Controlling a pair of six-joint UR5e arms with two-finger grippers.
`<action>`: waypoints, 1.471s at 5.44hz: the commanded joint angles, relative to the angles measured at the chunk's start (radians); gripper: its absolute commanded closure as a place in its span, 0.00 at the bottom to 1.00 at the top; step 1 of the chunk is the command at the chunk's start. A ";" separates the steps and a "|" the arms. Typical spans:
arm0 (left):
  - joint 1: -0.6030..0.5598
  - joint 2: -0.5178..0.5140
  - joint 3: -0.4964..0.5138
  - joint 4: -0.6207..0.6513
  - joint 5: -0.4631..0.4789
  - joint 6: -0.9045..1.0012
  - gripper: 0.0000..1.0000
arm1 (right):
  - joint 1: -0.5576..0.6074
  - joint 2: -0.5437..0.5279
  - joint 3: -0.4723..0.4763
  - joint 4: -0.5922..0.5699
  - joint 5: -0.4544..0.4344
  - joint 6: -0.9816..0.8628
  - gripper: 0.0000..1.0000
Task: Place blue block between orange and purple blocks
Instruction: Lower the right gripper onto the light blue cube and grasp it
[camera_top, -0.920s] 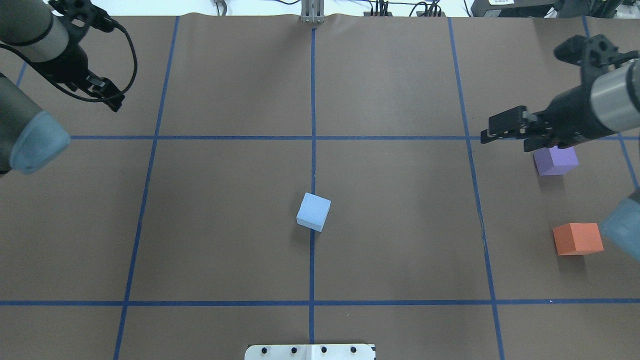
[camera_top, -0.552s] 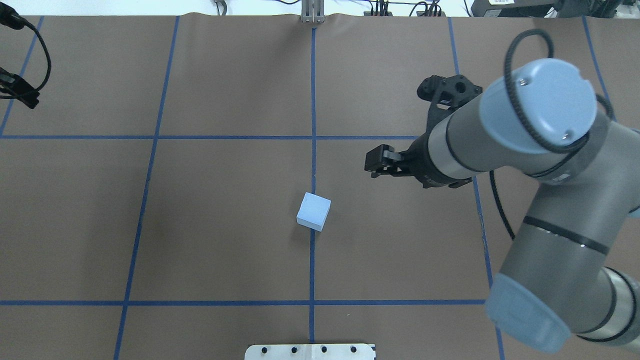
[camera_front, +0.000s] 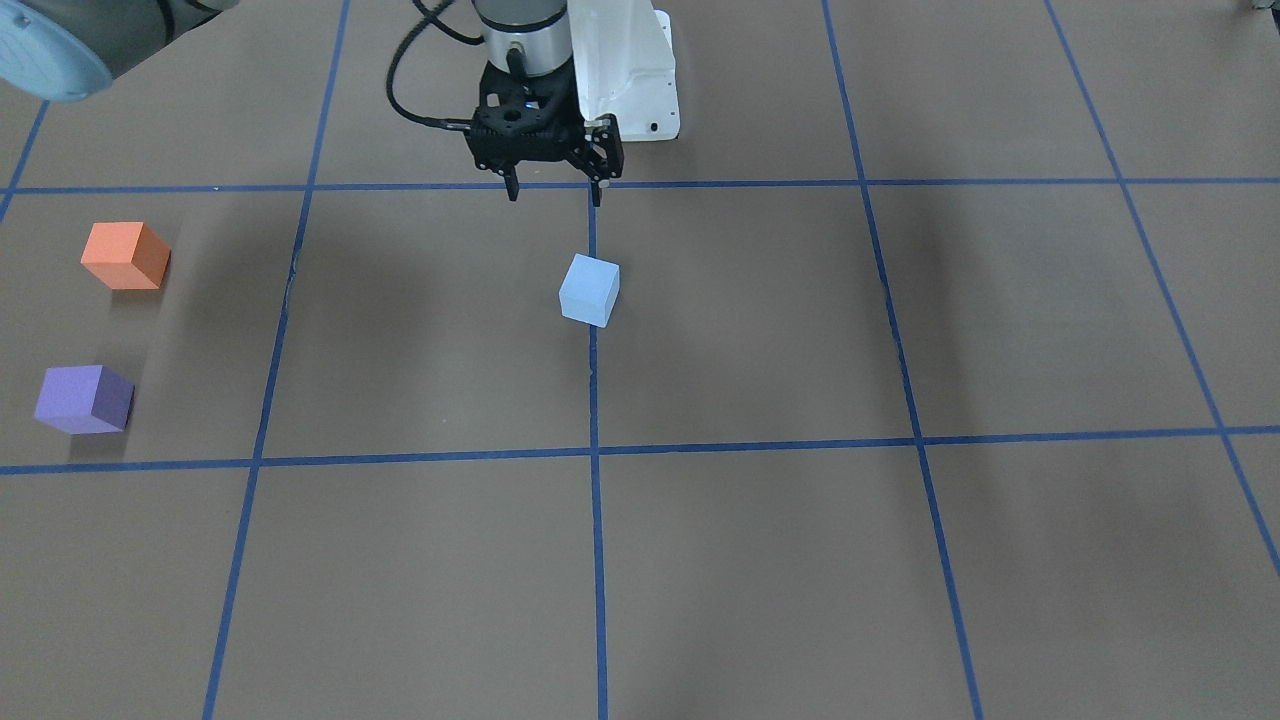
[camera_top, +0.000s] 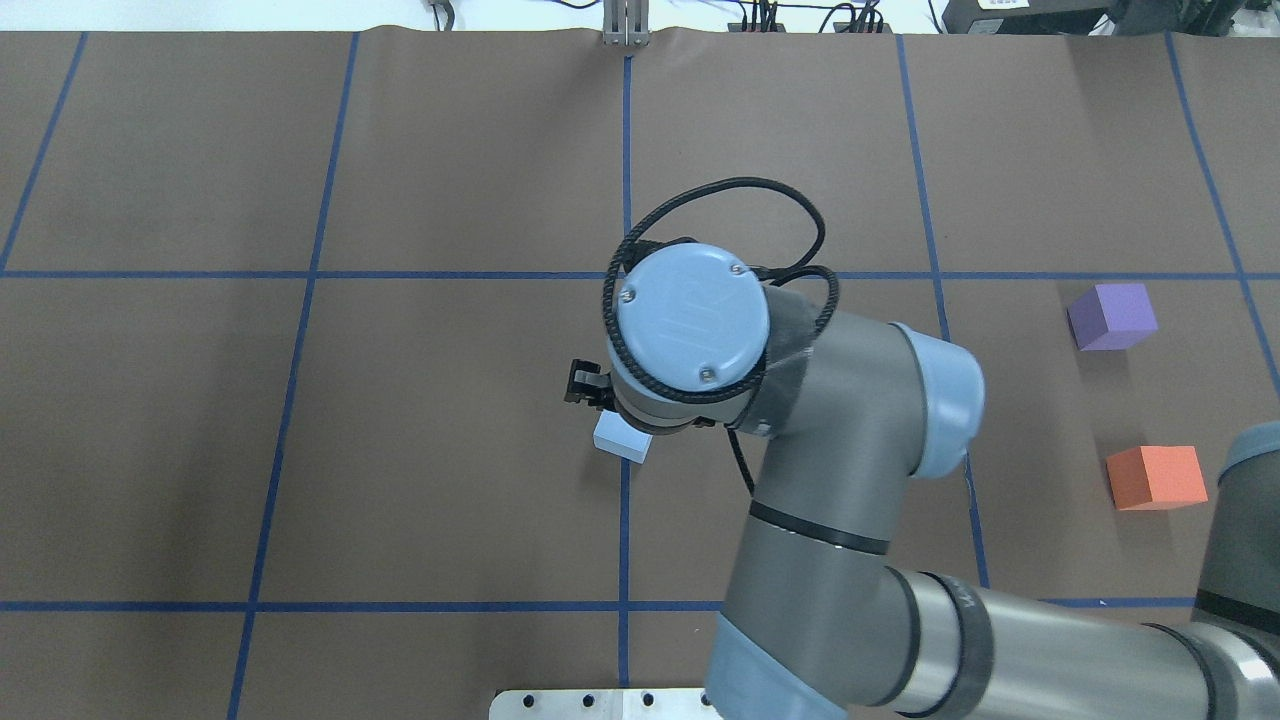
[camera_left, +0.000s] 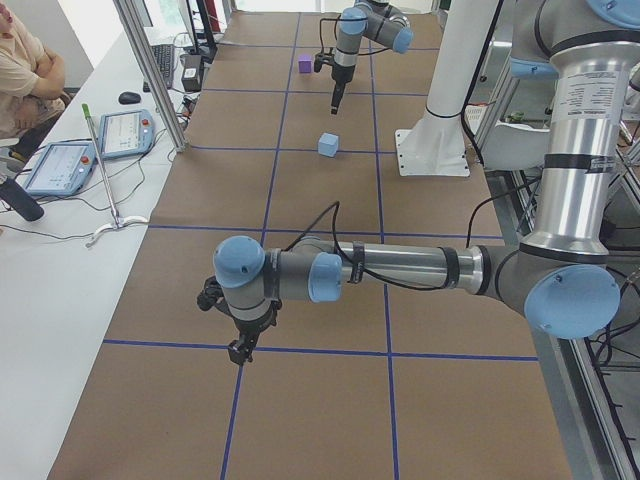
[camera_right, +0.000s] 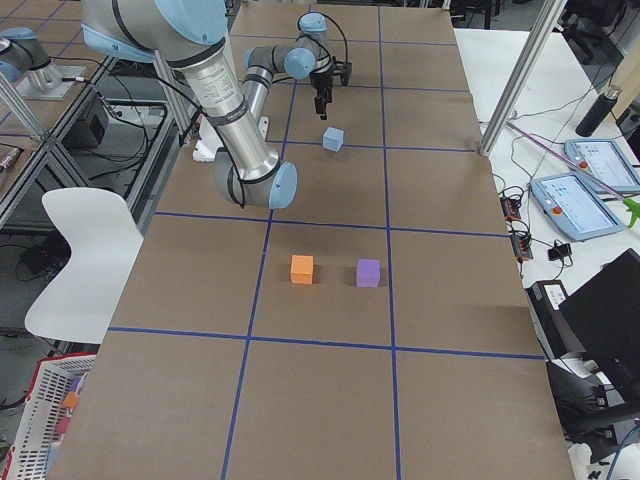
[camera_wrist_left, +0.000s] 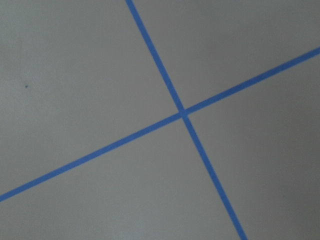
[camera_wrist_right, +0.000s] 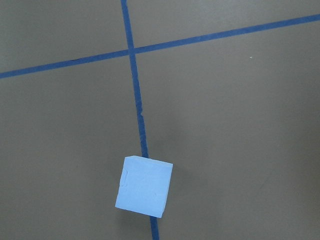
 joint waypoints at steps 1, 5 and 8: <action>-0.021 0.022 0.011 -0.019 -0.028 0.032 0.00 | -0.021 0.051 -0.217 0.160 -0.054 0.028 0.01; -0.019 0.018 0.010 -0.021 -0.028 0.029 0.00 | -0.037 0.017 -0.271 0.187 -0.068 0.028 0.01; -0.018 0.018 0.010 -0.035 -0.028 0.025 0.00 | -0.047 0.011 -0.269 0.238 -0.087 0.013 1.00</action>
